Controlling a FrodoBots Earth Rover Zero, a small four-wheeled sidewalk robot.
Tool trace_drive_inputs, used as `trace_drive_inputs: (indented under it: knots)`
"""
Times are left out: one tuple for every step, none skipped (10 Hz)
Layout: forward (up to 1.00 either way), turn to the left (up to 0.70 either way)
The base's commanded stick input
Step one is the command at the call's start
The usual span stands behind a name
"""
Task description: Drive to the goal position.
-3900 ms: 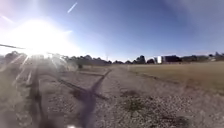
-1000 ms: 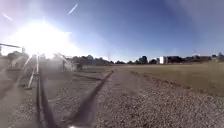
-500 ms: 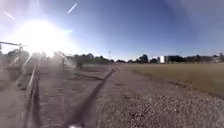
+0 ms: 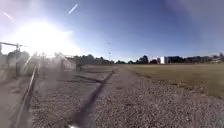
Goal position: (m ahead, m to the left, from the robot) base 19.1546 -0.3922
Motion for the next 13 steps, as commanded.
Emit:
trace_drive_inputs:
  knots:
    - [0.5,0.0]
    - [0.5,0.0]
    - [0.5,0.0]
    - [0.5,0.0]
    - [0.5,0.0]
    - [0.5,0.0]
    - [0.5,0.0]
    - [0.5,0.0]
    - [0.5,0.0]
    - [0.5,0.0]
    - [0.5,0.0]
    - [0.5,0.0]
    - [0.5,0.0]
